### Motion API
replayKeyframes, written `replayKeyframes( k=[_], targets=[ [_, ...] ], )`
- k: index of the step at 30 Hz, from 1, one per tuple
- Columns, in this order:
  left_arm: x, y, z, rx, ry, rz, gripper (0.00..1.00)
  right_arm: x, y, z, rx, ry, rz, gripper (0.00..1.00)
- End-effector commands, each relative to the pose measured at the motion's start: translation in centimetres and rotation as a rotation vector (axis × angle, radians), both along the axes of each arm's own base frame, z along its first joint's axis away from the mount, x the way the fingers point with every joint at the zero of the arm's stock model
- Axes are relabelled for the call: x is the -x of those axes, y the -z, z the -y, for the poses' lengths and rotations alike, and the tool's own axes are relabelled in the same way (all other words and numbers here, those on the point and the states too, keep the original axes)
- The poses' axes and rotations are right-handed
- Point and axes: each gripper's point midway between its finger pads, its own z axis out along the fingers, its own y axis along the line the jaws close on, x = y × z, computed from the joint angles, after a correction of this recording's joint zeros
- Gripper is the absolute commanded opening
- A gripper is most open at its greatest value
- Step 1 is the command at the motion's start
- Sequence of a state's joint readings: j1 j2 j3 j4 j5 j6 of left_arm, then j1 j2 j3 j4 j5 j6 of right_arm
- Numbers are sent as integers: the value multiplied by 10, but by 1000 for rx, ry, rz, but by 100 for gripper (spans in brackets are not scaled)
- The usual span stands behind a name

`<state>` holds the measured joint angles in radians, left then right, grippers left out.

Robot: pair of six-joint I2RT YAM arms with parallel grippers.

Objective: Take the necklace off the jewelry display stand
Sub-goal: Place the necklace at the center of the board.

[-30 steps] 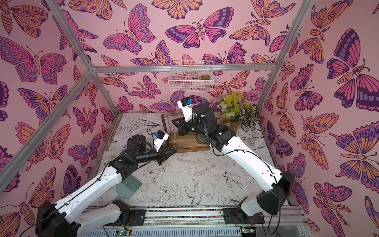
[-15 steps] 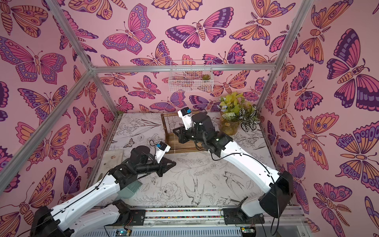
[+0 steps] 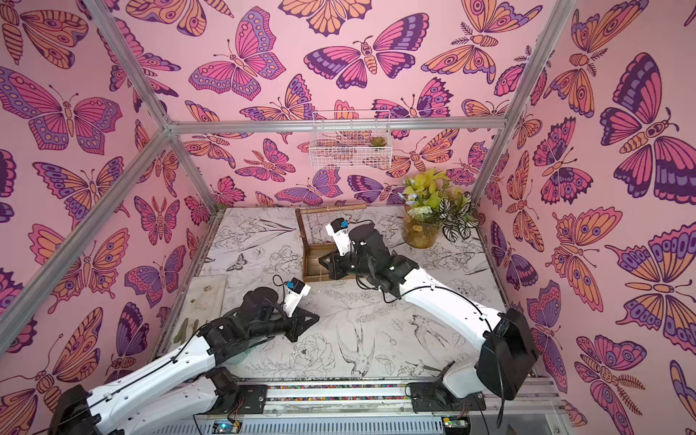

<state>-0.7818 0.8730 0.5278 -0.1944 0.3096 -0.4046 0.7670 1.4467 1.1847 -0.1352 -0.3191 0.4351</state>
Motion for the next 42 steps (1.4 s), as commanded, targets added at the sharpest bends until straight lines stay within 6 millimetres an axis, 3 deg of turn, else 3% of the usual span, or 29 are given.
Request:
replayKeyframes(
  k=[1,15,25,26,42],
  targets=[
    [6,18,-7,-34,-33,-49,0,5,5,-11,-22,-31,-8,0],
    [26,64,-27,-89,-122,-142,0,11,73,-27,24,-72,-113,0],
    [32,77,-30,-119,-141,-188,0,12,123,-39,66,-91,-186,0],
    [37,90,-36,-144,-146,-208,0,12,128,-39,71,-91,-191,0],
    [46,118,-46,-204,-174,-274,0,5,170,-49,126,-108,-235,0]
  ],
)
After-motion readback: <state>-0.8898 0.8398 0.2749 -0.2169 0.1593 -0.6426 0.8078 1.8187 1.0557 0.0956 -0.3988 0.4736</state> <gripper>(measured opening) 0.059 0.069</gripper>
